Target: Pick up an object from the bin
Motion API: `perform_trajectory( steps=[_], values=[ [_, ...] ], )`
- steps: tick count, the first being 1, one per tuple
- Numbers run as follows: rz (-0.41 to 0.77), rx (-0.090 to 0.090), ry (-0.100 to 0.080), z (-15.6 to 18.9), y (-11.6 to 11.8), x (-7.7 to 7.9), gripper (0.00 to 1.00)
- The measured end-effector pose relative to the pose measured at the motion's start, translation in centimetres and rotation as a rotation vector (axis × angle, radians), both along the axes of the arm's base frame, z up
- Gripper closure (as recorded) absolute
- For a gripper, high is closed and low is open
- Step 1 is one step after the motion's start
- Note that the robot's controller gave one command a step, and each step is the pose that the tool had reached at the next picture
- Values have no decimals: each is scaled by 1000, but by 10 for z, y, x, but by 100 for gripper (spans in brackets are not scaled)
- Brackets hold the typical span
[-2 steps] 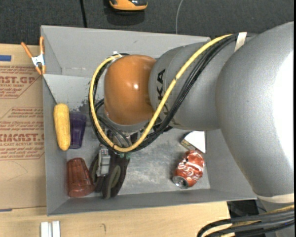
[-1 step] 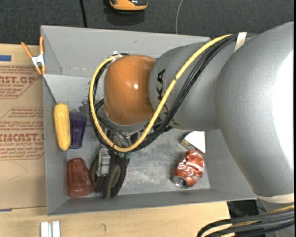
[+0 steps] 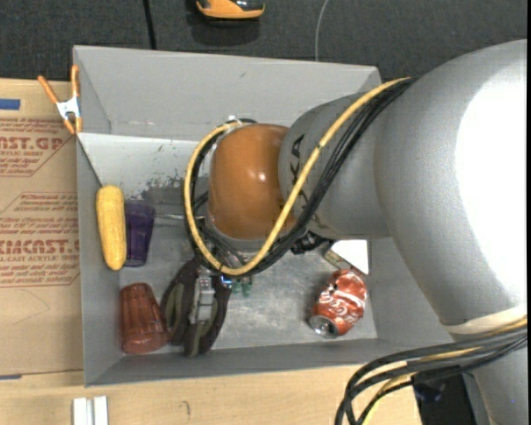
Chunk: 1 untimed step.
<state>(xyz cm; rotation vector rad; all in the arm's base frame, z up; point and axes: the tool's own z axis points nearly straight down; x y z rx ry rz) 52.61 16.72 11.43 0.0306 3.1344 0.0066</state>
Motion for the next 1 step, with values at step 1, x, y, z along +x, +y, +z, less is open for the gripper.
perform_trajectory(
  steps=[1],
  values=[
    [-103,-1,3,-34,-13,-12,100]
  ],
)
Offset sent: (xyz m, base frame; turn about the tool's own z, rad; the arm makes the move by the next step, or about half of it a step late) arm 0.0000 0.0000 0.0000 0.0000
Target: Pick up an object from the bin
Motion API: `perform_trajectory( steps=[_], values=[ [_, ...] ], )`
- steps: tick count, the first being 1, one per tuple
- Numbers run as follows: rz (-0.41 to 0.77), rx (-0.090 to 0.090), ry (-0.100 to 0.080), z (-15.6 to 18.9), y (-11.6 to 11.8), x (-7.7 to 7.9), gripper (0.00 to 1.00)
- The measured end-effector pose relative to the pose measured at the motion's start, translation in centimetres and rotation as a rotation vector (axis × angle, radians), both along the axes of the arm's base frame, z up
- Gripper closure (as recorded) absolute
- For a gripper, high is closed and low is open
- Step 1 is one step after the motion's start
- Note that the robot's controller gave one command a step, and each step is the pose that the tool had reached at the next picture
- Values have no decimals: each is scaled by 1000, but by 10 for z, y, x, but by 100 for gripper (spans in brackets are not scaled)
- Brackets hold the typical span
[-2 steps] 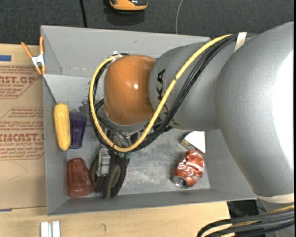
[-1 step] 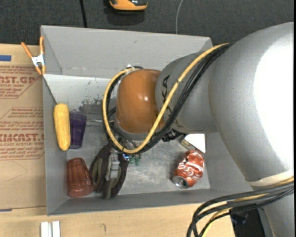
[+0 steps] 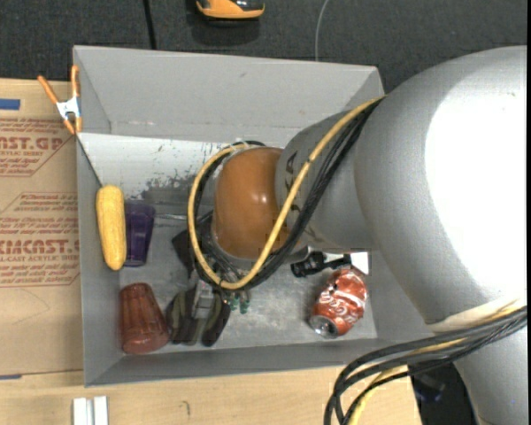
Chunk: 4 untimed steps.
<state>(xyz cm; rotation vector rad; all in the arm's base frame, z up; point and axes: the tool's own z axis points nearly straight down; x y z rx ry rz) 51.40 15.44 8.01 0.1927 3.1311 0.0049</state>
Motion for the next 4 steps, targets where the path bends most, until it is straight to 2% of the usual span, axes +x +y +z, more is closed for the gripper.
perform_trajectory(
  steps=[1,2,3,4],
  values=[
    [0,0,0,0,0,0,100],
    [-5,-3,10,52,-6,8,100],
    [-6,1,-11,61,-6,25,100],
    [1,-4,10,37,-15,22,100]
  ],
)
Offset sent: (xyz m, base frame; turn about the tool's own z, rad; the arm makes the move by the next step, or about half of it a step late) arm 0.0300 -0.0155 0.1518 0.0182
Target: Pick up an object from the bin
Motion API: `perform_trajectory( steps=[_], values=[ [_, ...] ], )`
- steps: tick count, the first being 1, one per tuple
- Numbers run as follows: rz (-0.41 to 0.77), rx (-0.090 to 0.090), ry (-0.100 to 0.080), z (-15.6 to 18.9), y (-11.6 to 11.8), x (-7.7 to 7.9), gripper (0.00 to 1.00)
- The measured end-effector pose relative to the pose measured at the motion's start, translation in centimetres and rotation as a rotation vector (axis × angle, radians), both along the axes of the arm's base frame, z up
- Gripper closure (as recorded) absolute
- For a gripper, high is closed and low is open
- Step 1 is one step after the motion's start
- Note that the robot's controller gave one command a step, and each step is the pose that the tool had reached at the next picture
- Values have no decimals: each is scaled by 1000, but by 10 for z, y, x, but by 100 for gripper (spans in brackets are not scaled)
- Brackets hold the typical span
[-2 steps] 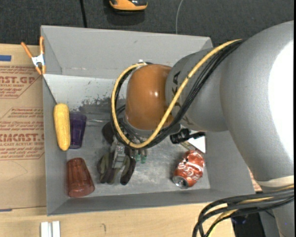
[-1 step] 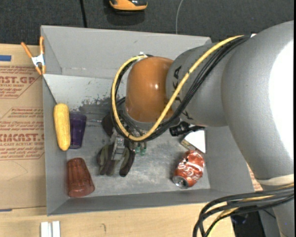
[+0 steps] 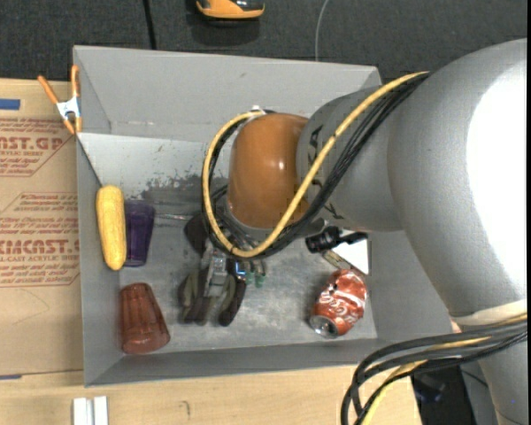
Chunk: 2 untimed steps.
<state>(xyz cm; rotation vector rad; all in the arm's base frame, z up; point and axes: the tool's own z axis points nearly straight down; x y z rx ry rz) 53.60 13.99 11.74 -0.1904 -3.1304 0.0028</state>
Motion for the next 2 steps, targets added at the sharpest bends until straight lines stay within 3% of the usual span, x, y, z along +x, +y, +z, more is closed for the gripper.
perform_trajectory(
  steps=[2],
  values=[
    [9,3,-7,116,1,6,100]
  ],
)
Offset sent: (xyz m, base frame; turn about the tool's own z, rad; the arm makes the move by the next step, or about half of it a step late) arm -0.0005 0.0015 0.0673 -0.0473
